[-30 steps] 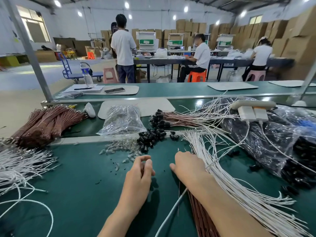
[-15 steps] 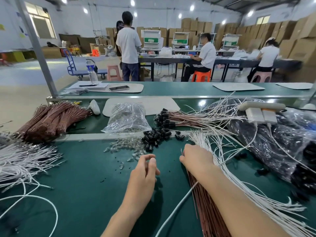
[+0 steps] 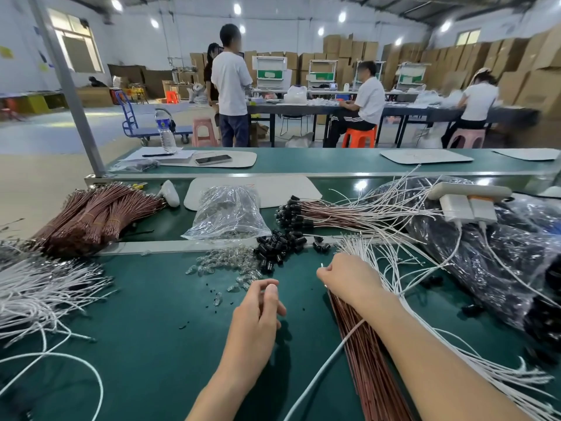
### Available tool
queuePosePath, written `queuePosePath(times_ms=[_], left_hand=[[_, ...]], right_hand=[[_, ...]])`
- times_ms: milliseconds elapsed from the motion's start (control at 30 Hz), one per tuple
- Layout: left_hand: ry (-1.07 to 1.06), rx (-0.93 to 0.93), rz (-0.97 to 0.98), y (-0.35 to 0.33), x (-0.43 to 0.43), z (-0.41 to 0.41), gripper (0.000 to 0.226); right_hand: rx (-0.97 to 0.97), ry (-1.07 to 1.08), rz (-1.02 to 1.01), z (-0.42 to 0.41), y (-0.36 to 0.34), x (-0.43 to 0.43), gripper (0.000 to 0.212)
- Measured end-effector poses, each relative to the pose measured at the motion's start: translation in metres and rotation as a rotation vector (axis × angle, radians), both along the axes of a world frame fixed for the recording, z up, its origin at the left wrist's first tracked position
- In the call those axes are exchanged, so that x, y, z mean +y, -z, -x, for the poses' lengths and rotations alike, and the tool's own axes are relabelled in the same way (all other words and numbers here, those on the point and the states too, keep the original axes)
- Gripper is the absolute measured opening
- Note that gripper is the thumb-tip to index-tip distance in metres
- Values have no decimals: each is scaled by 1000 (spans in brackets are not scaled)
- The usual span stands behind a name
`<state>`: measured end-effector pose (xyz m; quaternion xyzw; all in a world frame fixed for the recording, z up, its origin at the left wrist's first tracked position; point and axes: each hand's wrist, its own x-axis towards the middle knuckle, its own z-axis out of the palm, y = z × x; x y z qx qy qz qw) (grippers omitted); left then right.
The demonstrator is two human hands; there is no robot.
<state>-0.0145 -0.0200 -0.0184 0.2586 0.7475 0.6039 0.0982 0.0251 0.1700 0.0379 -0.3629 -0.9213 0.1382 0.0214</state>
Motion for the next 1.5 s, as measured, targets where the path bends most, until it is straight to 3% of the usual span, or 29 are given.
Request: queuePosePath(times_ms=[100, 300, 500, 600, 667, 733, 867, 1067, 1167, 1233, 1333, 1500], left_hand=[[-3, -13, -9, -1, 0, 0, 19], [-3, -29, -13, -2, 0, -1, 19], [2, -38, -9, -2, -1, -1, 19], [1, -43, -15, -3, -1, -2, 20], [0, -48, -23, -3, -1, -1, 20], [-1, -48, -49, -4, -2, -1, 21], [51, -51, -142, -9, -1, -2, 21], [31, -6, -213, -18, -3, 1, 28], [-123, -94, -320, -19, -7, 10, 26], [-283, -228, -448, -20, -10, 20, 24], [-479, -371, -567, -18, -16, 32, 25], [-550, -417, -616, -17, -16, 35, 26]], right_hand=[[89, 31, 29, 2, -1, 1, 32], [-89, -46, -96, 5, 8, -7, 31], [-102, -44, -124, 12, 9, -14, 21], [-85, -38, -91, 14, 5, -18, 26], [10, -51, -24, 13, 3, -20, 25], [234, -108, 111, 13, -4, -26, 29], [655, -362, 257, 17, -32, -53, 16], [767, -610, 340, 30, -47, -80, 12], [842, -555, 399, 40, -38, -73, 10], [794, -393, 363, 46, -23, -59, 11], [448, -203, 216, 50, 10, -45, 19], [230, -210, 31, 58, 36, -51, 37]])
